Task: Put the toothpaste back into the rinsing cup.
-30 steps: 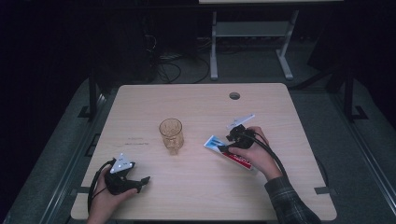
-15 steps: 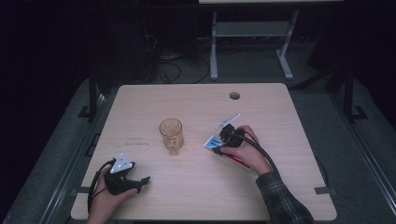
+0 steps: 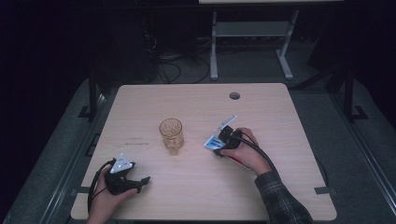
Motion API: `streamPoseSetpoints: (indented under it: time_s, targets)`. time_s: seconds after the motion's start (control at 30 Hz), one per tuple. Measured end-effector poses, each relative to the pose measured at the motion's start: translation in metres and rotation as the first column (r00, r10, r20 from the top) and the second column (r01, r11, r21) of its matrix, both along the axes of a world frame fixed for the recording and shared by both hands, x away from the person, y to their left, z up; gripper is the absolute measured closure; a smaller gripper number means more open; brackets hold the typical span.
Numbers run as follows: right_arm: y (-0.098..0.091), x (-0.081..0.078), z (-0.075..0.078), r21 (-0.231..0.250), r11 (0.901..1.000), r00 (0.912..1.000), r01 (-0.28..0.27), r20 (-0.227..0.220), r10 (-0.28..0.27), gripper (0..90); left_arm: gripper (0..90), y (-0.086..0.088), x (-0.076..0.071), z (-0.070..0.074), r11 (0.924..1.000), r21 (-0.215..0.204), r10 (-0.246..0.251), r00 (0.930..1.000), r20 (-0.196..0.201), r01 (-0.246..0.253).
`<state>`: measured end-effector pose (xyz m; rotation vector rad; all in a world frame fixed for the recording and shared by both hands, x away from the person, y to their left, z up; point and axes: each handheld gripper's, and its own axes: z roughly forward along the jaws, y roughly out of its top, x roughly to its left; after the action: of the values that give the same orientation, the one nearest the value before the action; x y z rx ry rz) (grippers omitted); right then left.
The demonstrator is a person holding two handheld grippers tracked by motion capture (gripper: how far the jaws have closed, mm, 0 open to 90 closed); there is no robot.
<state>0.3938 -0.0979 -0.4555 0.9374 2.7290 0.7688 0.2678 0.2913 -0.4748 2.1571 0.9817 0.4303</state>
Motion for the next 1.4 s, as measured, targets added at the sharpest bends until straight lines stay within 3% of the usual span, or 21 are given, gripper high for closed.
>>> streamPoseSetpoints:
  time_s: [0.67,0.87,1.3,1.4]
  targets:
    - [0.0,0.001,0.005,-0.007,0.9988,0.9983,0.049,-0.03,-0.049,61.6,13.6,0.0,0.0,0.0,1.0,0.001,-0.001,1.0,0.001,0.001]
    - [-0.007,0.003,0.007,0.032,0.9976,0.9968,0.061,-0.053,-0.059,70.2,13.6,0.0,0.0,0.0,1.0,0.0,-0.001,1.0,0.0,0.001]
    - [-0.012,0.002,0.01,0.083,0.9942,0.9962,0.069,-0.059,-0.064,72.4,13.6,0.0,0.0,0.0,1.0,0.0,-0.001,1.0,0.0,0.001]
    - [-0.016,0.001,0.014,0.13,0.9885,0.996,0.077,-0.056,-0.07,72.7,13.6,0.0,0.0,0.0,1.0,0.0,-0.001,1.0,0.0,0.001]
